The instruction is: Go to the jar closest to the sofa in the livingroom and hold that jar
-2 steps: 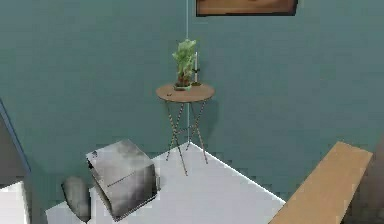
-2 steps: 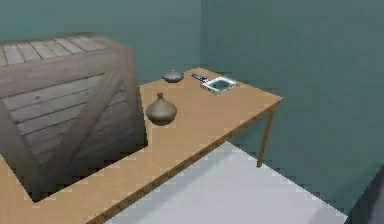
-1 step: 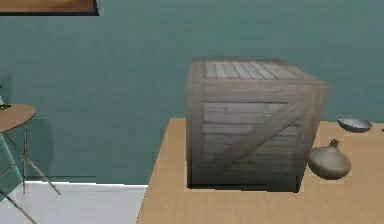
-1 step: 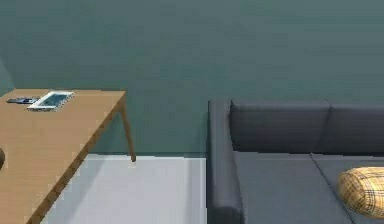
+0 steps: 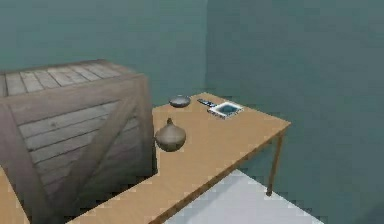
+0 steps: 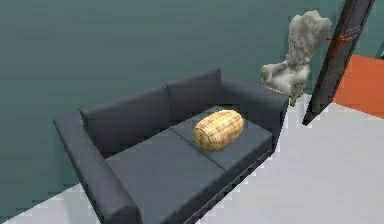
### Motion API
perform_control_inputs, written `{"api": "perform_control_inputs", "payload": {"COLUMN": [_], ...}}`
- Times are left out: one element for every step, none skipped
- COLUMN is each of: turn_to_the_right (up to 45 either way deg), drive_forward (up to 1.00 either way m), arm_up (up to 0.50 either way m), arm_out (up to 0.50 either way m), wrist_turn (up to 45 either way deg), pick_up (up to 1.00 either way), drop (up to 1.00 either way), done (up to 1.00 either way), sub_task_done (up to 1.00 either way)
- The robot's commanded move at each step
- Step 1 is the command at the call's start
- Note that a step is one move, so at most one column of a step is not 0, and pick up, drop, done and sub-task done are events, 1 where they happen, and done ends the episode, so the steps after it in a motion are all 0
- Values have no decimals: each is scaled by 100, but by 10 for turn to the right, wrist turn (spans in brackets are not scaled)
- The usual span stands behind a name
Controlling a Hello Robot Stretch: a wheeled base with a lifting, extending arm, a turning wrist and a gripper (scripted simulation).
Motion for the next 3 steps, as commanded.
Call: {"api": "perform_control_inputs", "payload": {"turn_to_the_right": [330, 0, 30], "drive_forward": [0, 100, 0], "arm_up": [0, 0, 0], "arm_out": [0, 0, 0], "wrist_turn": [0, 0, 0], "pick_up": [0, 0, 0], "drop": [0, 0, 0], "done": [0, 0, 0], "sub_task_done": [0, 0, 0]}}
